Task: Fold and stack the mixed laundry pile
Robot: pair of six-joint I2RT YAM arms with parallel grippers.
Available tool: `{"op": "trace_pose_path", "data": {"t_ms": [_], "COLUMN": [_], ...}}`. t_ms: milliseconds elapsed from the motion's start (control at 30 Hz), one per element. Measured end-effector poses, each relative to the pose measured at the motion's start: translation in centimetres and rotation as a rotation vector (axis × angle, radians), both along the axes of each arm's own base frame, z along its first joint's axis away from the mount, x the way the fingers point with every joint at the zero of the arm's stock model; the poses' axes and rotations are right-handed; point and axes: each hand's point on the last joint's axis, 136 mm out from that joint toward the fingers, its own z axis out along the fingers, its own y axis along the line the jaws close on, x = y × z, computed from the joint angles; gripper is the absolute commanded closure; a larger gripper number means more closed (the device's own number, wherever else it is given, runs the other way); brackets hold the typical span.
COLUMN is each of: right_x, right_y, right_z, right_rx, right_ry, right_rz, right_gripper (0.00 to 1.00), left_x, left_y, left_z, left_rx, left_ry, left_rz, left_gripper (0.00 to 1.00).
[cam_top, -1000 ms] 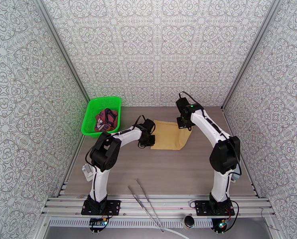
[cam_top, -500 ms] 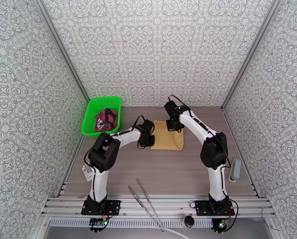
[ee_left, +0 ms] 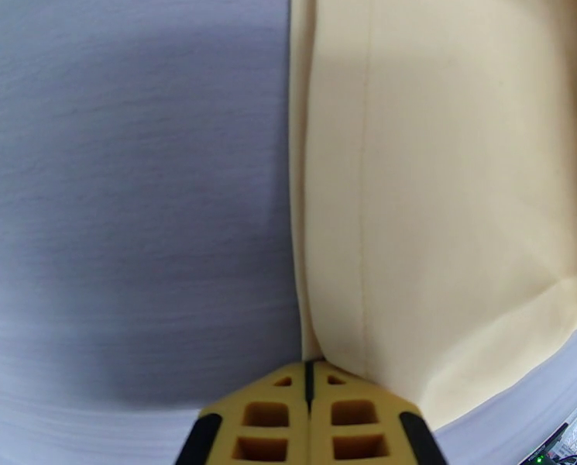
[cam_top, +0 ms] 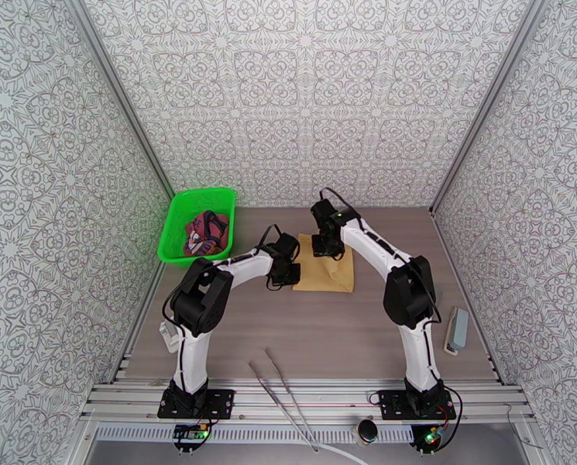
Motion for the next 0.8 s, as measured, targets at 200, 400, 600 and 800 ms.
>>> {"op": "trace_pose_path", "data": {"t_ms": [200, 400, 600, 800], "right_x": [0.0, -1.2, -2.9, -3.6], "right_y": [1.0, 0.7, -0.3, -0.5], "right_z": [-0.2, 1.2, 4.6, 0.4], "right_rx": [0.059, 0.092, 0.129, 0.096], "right_ry": [0.003, -0.013, -0.085, -0.019], "right_rz": [0.007, 0.010, 0.017, 0.034], "right_gripper": [0.51, 0.49, 0.60, 0.89], "left_x": [0.0, 0.0, -0.1, -0.2], "left_y": [0.0, 0.1, 0.1, 0.2], "left_z": [0.0, 0.0, 0.0, 0.0], "left_rx": [-0.002, -0.003, -0.003, -0.004], "left_ry": [-0.004, -0.005, -0.006, -0.009], "left_rz": [0.001, 0.001, 0.000, -0.001], "left_gripper": [1.00, 1.00, 1.00, 1.00]}}
